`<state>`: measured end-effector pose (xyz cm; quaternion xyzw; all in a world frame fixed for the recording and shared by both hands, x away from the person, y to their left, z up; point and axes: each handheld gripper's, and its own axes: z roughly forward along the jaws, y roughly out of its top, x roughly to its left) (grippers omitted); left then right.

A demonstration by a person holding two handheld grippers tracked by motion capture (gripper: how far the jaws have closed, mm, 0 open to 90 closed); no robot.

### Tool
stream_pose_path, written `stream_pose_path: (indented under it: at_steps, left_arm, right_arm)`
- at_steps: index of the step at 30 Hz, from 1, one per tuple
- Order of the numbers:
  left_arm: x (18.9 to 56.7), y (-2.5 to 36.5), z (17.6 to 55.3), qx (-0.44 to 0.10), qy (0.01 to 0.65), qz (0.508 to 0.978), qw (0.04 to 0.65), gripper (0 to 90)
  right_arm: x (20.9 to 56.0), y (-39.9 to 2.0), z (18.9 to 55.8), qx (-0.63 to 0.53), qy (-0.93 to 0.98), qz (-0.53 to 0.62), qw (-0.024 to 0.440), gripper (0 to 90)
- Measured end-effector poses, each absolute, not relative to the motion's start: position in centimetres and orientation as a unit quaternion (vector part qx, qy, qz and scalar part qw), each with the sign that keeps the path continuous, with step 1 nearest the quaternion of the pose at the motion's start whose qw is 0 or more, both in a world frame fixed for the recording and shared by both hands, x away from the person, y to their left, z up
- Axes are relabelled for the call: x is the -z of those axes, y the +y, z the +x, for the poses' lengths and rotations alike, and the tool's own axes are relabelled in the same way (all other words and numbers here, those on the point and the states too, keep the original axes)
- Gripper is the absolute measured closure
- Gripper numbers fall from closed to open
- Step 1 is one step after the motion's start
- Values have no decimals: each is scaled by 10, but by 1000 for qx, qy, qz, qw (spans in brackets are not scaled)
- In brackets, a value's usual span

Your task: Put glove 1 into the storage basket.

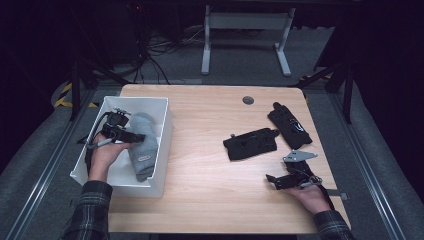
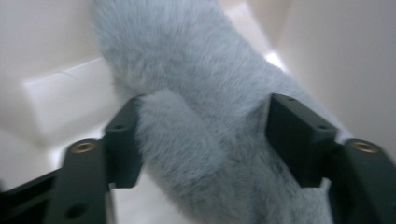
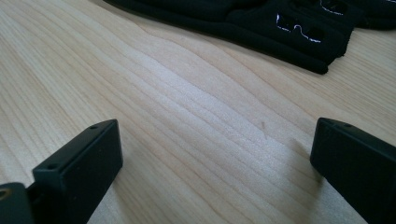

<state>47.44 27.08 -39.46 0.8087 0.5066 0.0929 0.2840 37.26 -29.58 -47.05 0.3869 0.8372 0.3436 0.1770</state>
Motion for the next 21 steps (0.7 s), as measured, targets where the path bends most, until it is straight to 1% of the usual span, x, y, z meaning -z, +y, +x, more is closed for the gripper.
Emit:
stream_pose_path:
  at_steps: [3,7,13,15,17,18,19,20,21]
  left_arm:
    - [384,271,471,-111,512,802,287,222]
    - [370,269,466,-123,509,797,300,176]
    - [347,259,459,-114,482,804,330,155]
    - [334,245,454,-114,465,809,343,155]
    - [331,242,453,-114,460,810,344,153]
    - [326,233,451,-113,451,813,352,152]
    - [326,233,451,-113,451,813,352,152]
    - [320,222,447,-110,440,815,361,152]
    - [320,222,447,-110,440,815,361,152]
  right_arm:
    - [471,-296,373,-344,837,387,177,24]
    - [471,-296,373,-344,837,387,177,23]
    - [471,-296,372,-343,837,387,178,21]
    - [471,-295,372,-342,837,387,179,20]
    - [471,-295,372,-343,837,387,178,20]
    - [471,-295,372,-342,837,388,179,19]
    - [471,-295,372,-342,837,388,179,19]
    - [471,-295,372,-342,837,389,179,19]
    - [471,-295,372,-342,837,388,179,19]
